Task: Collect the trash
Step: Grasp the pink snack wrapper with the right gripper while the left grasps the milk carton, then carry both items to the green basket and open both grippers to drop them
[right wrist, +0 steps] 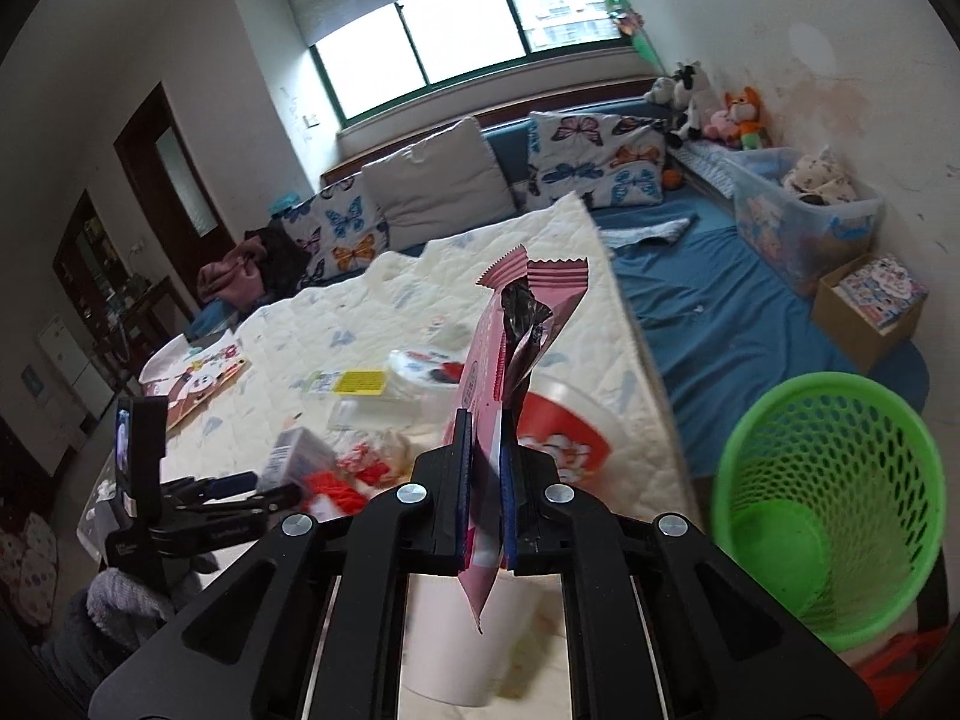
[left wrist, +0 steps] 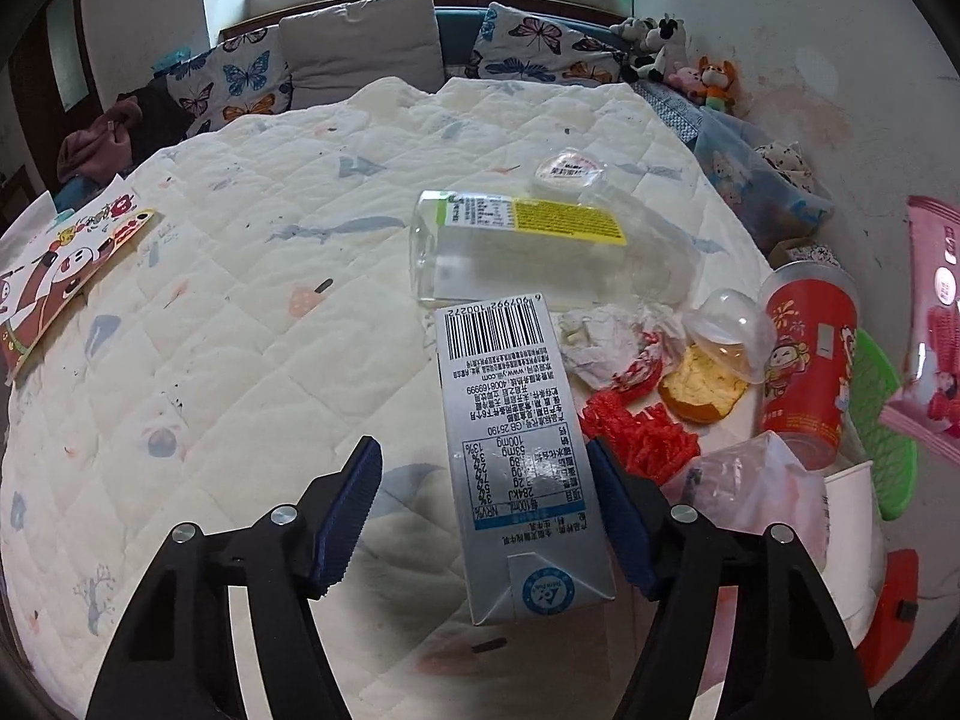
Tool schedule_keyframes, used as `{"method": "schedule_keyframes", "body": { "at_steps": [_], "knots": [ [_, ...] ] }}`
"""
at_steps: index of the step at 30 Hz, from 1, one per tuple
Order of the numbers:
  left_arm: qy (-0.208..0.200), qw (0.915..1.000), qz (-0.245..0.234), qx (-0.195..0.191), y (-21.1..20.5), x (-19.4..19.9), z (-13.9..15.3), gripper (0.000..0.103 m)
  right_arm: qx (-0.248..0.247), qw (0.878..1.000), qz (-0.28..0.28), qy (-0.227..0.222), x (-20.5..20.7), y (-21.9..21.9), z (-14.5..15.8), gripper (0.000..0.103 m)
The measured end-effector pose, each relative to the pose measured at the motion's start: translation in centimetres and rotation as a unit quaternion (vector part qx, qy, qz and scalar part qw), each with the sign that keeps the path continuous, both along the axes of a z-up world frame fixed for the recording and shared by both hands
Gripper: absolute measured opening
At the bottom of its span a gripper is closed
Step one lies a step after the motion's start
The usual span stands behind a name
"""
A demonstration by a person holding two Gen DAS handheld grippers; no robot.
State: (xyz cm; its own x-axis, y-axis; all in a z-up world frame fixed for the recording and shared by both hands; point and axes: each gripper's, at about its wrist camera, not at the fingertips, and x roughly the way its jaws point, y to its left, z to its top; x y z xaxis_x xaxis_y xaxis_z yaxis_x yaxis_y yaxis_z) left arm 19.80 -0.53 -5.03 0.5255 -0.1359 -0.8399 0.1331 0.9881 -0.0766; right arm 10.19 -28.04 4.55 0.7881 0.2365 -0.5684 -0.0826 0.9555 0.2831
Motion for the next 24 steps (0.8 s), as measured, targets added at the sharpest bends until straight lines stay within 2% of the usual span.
{"method": "schedule_keyframes", "body": {
  "at_steps": [6, 7, 9, 15, 18, 22, 24],
  "knots": [
    [0.019, 0.9991, -0.008, -0.036, 0.6, 0.4, -0.5, 0.056, -0.001, 0.999, -0.047, 0.016, -0.8, -3.9, -1.3, 0.009],
    [0.017, 0.9990, -0.011, -0.039, 0.6, 0.4, -0.4, 0.050, -0.002, 0.998, -0.054, 0.018, -1.0, -4.6, -1.6, 0.009],
    [0.018, 0.9985, -0.012, -0.050, 0.8, 0.5, -0.3, 0.044, -0.006, 0.997, -0.073, 0.025, -1.4, -6.1, -2.2, 0.009],
    [0.011, 0.9971, -0.011, -0.075, 1.4, 0.2, 1.1, 0.041, -0.008, 0.992, -0.117, 0.046, -2.1, -10.0, -3.9, 0.009],
    [-0.008, 0.9974, -0.016, -0.070, 1.3, -0.4, 2.6, 0.040, -0.014, 0.989, -0.134, 0.059, -2.3, -11.4, -5.0, 0.009],
    [-0.033, 0.9983, -0.022, -0.043, 0.9, -1.1, 4.1, 0.040, -0.011, 0.986, -0.149, 0.080, -2.1, -13.2, -6.7, 0.009],
    [-0.036, 0.9977, -0.023, -0.052, 1.1, -1.3, 4.9, 0.040, -0.011, 0.984, -0.157, 0.088, -2.1, -13.8, -7.4, 0.009]
  ]
}}
